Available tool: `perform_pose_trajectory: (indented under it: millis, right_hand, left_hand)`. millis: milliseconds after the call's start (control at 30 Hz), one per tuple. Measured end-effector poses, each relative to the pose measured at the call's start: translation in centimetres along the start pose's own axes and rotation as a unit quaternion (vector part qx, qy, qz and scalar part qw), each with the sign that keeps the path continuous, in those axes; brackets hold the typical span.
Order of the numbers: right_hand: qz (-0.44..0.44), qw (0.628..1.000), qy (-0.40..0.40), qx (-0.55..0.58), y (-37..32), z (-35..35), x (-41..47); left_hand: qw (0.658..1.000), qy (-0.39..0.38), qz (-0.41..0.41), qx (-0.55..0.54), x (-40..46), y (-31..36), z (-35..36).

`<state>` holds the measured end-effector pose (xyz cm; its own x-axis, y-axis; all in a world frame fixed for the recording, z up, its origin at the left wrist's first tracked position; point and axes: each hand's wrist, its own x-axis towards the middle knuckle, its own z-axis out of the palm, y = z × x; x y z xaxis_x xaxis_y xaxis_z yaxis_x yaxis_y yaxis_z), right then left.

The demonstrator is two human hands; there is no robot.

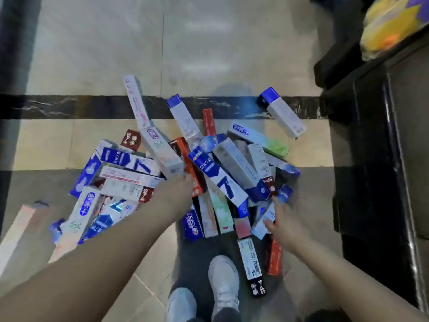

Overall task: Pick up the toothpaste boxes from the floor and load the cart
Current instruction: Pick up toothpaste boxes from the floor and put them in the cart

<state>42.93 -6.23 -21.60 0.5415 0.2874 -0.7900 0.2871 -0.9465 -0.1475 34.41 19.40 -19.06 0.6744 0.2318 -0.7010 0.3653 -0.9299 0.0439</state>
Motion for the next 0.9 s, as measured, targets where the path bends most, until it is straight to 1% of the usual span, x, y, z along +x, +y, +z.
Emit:
perform_pose_trajectory:
  millis: [67, 133, 300, 467, 533, 567, 633, 700, 800, 900]
  right_hand:
    - [-0.022, 0.999, 0.033, 0.015, -0.1, 0.5, 4.0]
    - [-0.026, 0.997, 0.058, 0.045, -0.2, 0.7, 7.3]
    - [-0.029, 0.997, 0.046, 0.055, -0.7, 1.7, 12.4]
    - [-0.027, 0.996, 0.081, 0.032, -0.4, 2.4, 13.1]
    - [-0.023, 0.996, 0.09, 0.019, -0.2, 1.9, 12.2]
    - [-0.017, 0.995, 0.095, 0.011, 0.0, 1.5, 11.6]
    - [-0.002, 0.995, 0.104, 0.01, 0.3, 0.5, 10.0]
    - [0.013, 0.991, 0.119, 0.051, 0.4, -0.9, 8.0]
    - [0.033, 0.983, 0.138, 0.117, 0.0, -4.9, 3.5]
    - [0.054, 0.983, 0.148, 0.094, -1.3, -10.3, -2.9]
  left_hand:
    - [0.998, 0.048, 0.021, 0.046, 4.4, -0.6, 0.8]
    - [0.993, 0.066, 0.038, 0.089, 7.9, -0.9, 1.6]
    - [0.974, 0.09, 0.078, 0.193, 13.1, 0.4, 3.9]
    - [0.961, 0.163, 0.096, 0.2, 13.9, 0.6, 5.2]
    - [0.961, 0.161, 0.098, 0.202, 12.8, 0.1, 4.7]
    - [0.967, 0.153, 0.086, 0.186, 12.0, -0.2, 4.4]
    - [0.983, 0.138, 0.043, 0.117, 9.9, -0.8, 3.3]
    - [0.99, 0.134, 0.005, 0.047, 7.5, -1.5, 1.9]
    - [0.991, 0.124, -0.04, -0.019, 3.6, -2.1, -1.3]
    - [0.985, 0.119, -0.089, -0.085, -1.8, -2.2, -6.2]
